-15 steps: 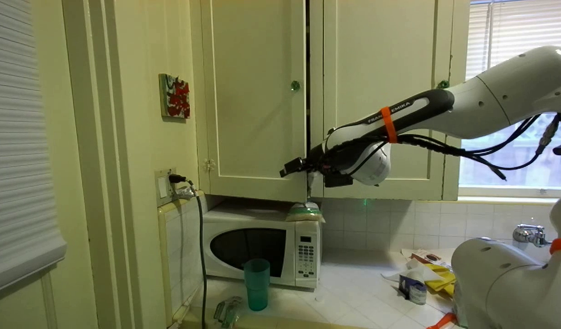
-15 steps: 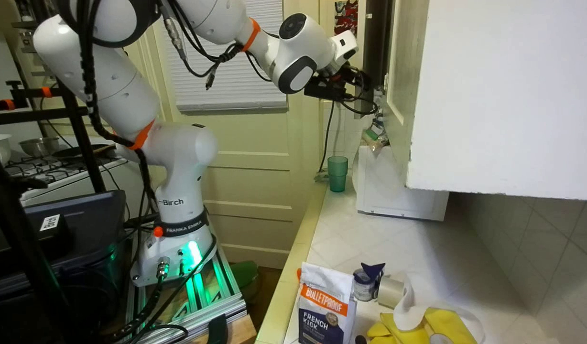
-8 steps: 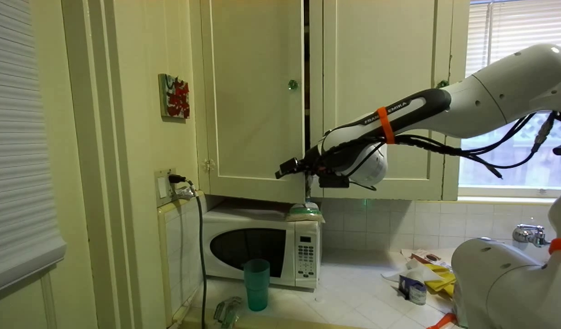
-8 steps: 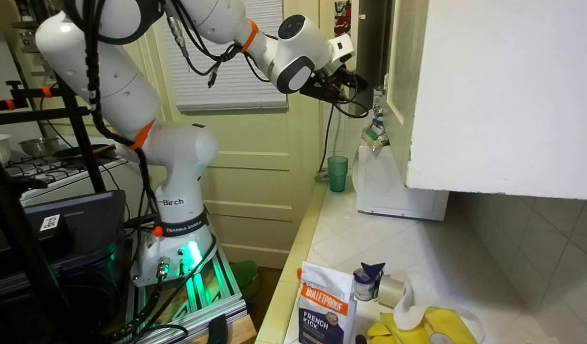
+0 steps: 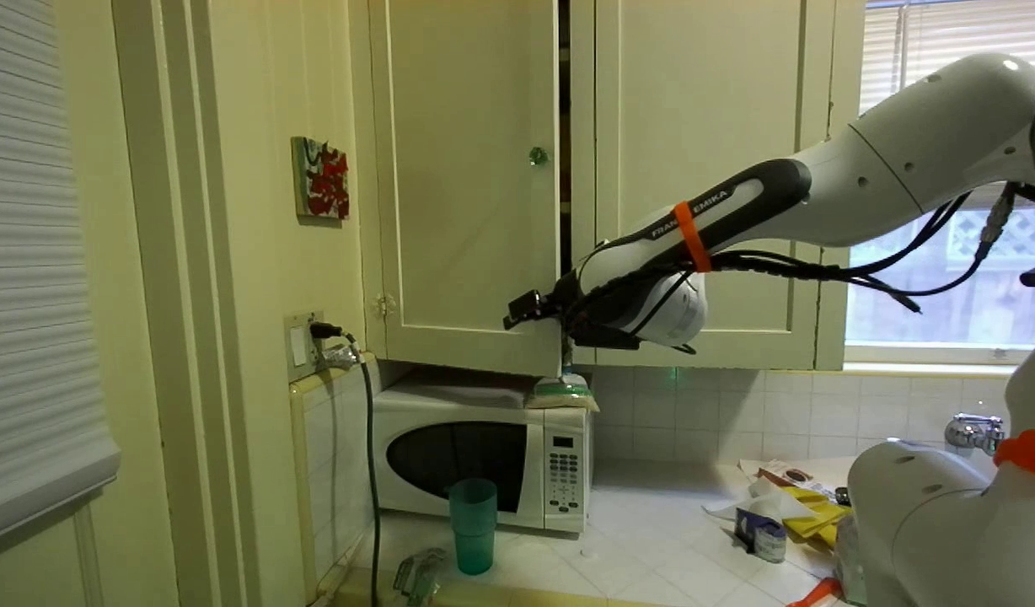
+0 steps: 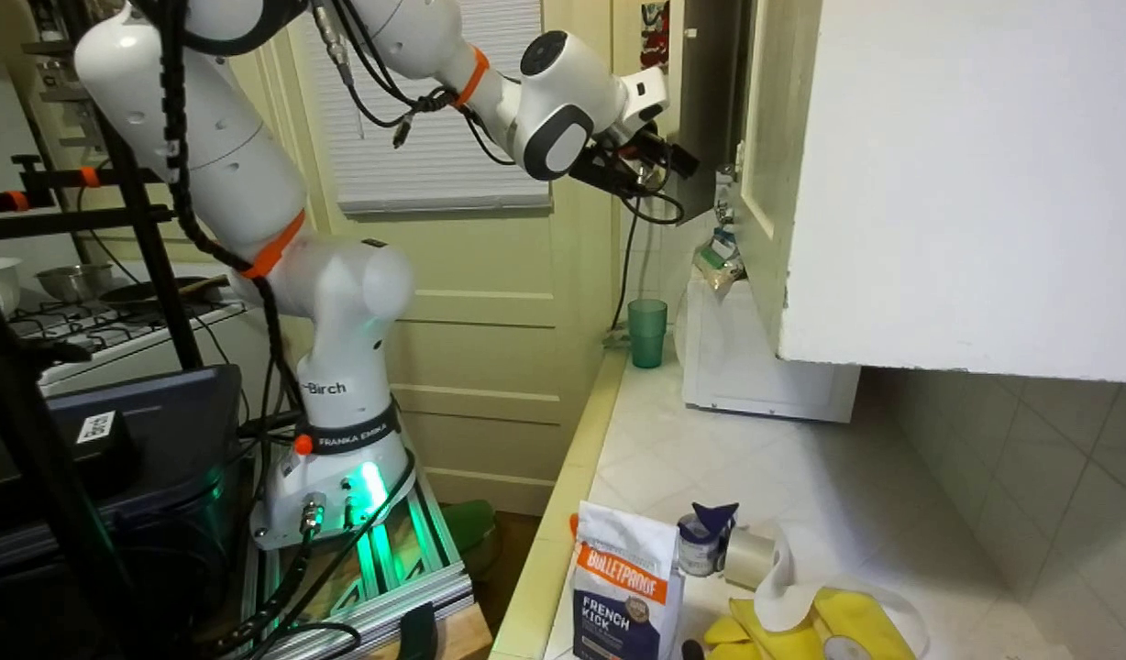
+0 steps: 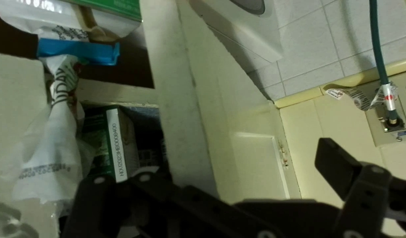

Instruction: Open the cabinets

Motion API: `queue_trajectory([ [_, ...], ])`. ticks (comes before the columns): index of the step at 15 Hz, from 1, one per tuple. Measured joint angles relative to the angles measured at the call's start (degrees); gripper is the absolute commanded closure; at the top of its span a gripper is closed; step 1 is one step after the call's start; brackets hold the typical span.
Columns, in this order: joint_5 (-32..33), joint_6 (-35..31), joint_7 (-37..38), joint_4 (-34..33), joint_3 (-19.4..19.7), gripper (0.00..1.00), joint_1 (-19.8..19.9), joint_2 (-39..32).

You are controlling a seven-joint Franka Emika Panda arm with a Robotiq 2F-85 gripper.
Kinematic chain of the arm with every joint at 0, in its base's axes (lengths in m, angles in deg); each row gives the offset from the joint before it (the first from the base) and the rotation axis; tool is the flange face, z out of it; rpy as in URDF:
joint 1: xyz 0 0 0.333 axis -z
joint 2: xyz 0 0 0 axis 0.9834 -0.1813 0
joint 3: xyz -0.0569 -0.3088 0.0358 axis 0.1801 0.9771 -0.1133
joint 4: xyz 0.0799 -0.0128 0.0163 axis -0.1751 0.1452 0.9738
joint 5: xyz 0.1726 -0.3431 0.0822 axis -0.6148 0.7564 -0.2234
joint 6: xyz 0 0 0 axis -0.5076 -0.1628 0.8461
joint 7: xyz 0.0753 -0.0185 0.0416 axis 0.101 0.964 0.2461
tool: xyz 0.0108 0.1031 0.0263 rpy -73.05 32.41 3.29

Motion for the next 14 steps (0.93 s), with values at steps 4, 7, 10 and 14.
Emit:
queue_trajectory([
  [4,-1.7,0.0,4.5,0.6,-10.1,0.0,9.0,-2.7],
  [7,-2.5,1.1,7.1,0.8,-17.3,0.0,15.6,-3.7],
  [10,-3.0,2.9,8.3,1.1,-21.4,0.0,18.7,-3.3],
  [14,-3.5,5.5,8.1,2.1,-22.0,0.0,17.3,-0.9],
])
